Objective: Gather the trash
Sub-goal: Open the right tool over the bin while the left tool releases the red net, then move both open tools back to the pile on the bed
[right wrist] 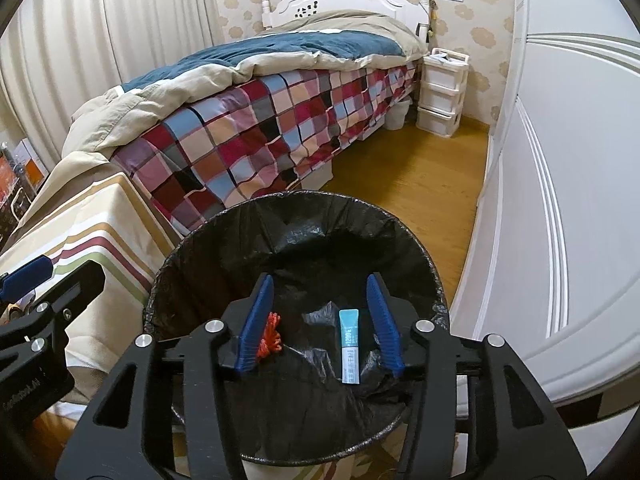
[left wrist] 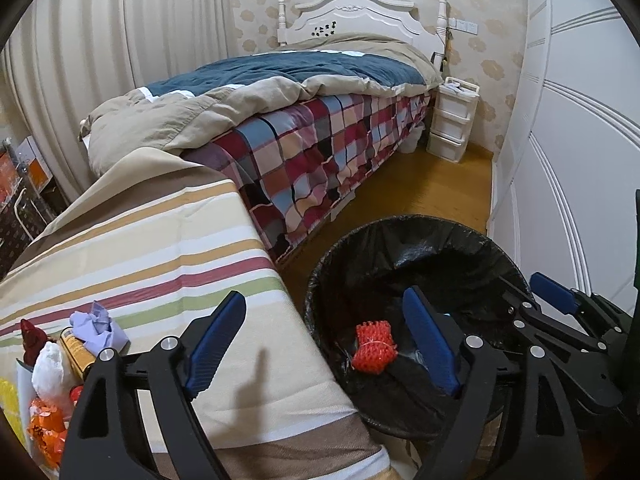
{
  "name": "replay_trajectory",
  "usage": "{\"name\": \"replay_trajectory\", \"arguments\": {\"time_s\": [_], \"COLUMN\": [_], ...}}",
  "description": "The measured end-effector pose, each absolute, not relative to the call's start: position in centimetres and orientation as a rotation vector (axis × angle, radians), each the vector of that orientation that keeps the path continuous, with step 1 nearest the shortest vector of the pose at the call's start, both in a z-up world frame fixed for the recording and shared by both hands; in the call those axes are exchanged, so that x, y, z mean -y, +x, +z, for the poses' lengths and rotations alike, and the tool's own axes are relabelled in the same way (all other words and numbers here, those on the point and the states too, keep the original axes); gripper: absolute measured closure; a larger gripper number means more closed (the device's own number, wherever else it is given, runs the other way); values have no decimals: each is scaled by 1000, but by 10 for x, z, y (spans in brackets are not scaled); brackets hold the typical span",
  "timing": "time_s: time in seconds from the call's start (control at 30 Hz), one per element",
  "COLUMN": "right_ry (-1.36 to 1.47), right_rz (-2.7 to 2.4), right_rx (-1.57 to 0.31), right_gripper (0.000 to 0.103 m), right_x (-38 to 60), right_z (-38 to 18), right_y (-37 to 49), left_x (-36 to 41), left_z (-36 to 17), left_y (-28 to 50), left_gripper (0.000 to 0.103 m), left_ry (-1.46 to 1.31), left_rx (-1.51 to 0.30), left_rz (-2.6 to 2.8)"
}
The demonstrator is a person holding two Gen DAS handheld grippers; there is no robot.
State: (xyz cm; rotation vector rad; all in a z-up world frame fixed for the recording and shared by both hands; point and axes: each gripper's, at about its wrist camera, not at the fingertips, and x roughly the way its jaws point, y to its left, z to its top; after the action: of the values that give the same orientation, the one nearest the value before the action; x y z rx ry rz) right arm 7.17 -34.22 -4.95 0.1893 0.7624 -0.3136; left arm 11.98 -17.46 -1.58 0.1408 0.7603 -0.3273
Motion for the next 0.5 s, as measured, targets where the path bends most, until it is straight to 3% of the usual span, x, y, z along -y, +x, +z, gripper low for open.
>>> {"name": "replay_trajectory", "arguments": {"time_s": [0.5], "right_ry": [179], "right_rz": [-249], "right_rx": [-743], "right_gripper": [39], "right_x": [292], "right_z": [-34], "right_y": [48], "left_x": [117], "left_z": [-1], "left_y": [88], "left_gripper": [22], "left_ry": [107], "left_rx": [-745], "left_rz": [-254]}}
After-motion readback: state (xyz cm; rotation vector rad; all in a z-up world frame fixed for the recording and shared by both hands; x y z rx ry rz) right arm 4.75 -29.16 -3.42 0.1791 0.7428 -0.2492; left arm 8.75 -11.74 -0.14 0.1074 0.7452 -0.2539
